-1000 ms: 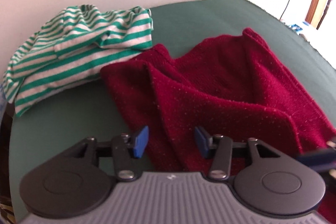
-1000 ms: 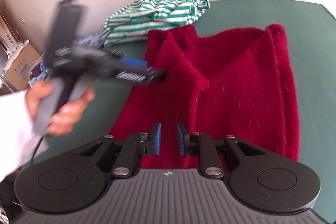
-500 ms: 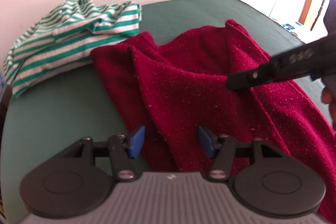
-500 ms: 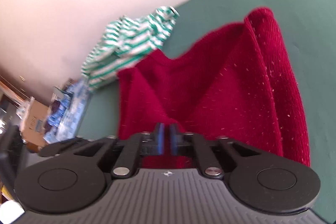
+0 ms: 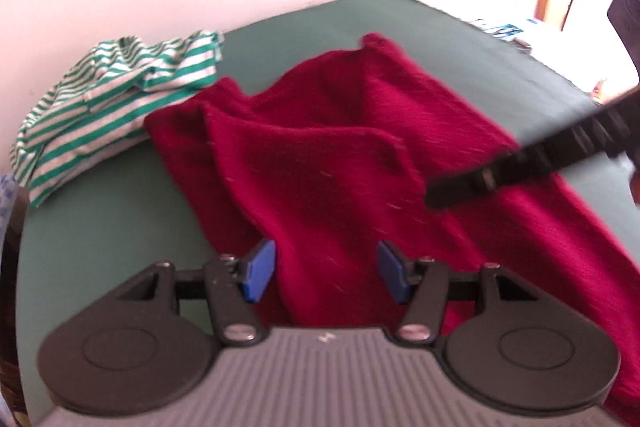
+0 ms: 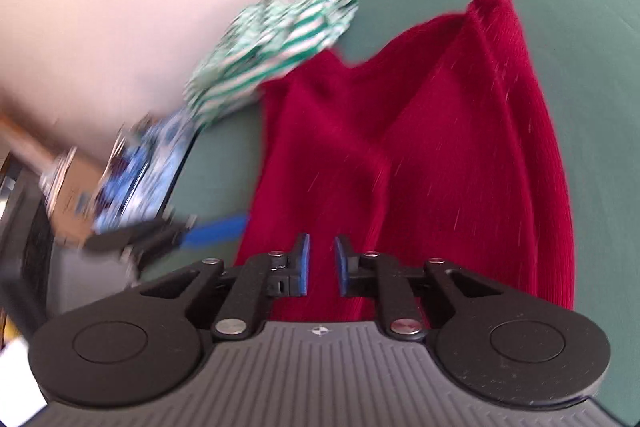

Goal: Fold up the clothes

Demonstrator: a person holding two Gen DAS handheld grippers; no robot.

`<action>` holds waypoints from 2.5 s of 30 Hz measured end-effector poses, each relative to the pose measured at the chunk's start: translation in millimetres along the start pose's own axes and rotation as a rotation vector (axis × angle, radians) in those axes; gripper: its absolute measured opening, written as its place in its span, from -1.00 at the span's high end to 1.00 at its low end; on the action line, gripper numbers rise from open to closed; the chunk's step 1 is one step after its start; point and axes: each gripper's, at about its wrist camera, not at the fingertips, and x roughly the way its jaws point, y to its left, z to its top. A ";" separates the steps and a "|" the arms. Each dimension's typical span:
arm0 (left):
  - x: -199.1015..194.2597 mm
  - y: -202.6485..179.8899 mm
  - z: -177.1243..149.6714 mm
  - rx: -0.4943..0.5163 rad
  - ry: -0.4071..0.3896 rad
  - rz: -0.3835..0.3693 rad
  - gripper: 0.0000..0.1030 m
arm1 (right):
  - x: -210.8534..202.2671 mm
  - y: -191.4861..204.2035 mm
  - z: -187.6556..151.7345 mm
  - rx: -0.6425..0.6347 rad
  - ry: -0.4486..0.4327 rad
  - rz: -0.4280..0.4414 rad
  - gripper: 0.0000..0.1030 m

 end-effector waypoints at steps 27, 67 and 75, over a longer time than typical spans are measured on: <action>-146.2 -127.9 -159.5 -0.154 0.081 0.058 -0.53 | -62.1 51.3 -173.8 -0.187 0.171 0.109 0.42; -144.3 -94.0 -174.7 -0.437 0.005 -0.153 -0.71 | -111.7 -46.2 -185.1 0.194 0.049 0.190 0.07; -153.8 -70.4 -191.4 -0.618 -0.026 -0.195 -0.14 | -113.3 -50.4 -189.9 0.227 0.046 0.212 0.09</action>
